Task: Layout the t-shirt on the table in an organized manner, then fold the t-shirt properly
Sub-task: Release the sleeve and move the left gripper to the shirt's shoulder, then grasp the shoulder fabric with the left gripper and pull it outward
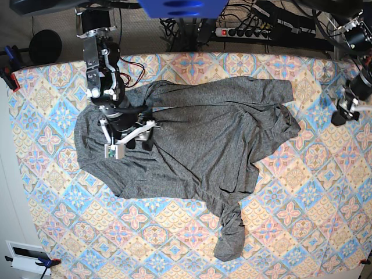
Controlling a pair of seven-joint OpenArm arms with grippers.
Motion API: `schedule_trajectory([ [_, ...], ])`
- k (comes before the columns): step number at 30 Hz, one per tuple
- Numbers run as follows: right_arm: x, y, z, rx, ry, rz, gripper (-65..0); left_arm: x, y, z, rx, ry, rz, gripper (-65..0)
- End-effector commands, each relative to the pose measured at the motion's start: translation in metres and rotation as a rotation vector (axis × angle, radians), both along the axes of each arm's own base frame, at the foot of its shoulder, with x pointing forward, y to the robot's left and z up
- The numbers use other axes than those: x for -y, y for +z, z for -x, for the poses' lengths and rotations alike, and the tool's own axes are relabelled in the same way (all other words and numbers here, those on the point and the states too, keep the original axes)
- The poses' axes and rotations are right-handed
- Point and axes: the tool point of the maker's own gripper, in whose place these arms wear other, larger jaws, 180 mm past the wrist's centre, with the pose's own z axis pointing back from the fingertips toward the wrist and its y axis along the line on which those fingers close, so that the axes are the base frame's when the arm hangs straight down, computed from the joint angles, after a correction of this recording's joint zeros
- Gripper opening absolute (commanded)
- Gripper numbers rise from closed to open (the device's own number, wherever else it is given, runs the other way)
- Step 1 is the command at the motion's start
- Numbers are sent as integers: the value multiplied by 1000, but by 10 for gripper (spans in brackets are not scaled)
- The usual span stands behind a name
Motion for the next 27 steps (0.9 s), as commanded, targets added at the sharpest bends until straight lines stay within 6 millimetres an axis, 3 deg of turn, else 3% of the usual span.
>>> schedule_trajectory([
  [1,1,16,-10,63,-4,-6,-361,4,-1,-3,12,-41,5,-219],
  [5,0,12,-6,52,0,-6,-361,52,-33,-2,-15,-203,49,-153],
  [10,0,12,-6,52,0,-6,-361,100,-15,-22,75,-308,46,-135],
  [12,0,12,-6,52,-1,-6,-361,109,-7,-31,89,-357,-15,-135],
  [17,1,12,-6,51,-3,-6,-361,126,-13,-37,31,-444,-203,-151],
  [22,0,13,-7,54,-3,-7,-361,139,-9,-43,12,-529,-440,-208],
  [27,1,13,-7,55,-4,-7,-361,146,-17,-46,-5,-577,-538,-256],
])
